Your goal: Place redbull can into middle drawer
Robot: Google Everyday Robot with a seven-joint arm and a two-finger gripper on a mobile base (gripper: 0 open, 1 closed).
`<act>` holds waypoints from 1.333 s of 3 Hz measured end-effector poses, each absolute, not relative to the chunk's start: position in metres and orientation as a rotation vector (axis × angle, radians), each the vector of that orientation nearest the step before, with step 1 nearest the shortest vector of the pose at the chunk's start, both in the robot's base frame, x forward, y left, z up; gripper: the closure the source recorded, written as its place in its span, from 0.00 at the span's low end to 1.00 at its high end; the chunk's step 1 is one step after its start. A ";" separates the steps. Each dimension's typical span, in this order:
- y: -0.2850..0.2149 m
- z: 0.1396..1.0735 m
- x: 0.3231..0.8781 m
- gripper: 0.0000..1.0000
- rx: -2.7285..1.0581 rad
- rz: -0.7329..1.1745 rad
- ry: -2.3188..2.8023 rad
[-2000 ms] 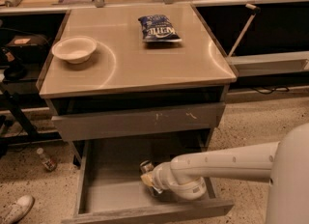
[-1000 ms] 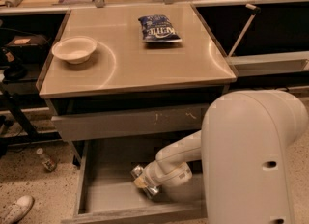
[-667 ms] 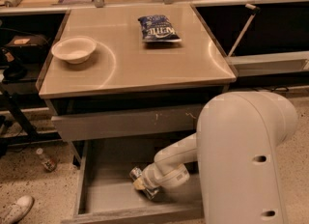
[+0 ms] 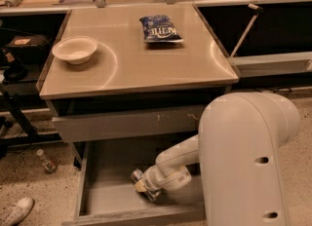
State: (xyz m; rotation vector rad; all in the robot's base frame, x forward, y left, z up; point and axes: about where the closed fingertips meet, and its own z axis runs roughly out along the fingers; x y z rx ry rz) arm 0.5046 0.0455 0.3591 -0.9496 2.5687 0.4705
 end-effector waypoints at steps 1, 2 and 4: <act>0.046 0.359 0.505 0.35 -0.950 0.471 2.569; 0.046 0.359 0.505 0.11 -0.950 0.471 2.569; 0.046 0.359 0.505 0.00 -0.950 0.471 2.569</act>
Offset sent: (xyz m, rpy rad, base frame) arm 0.0000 0.0000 0.0000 0.0000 0.0000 0.0000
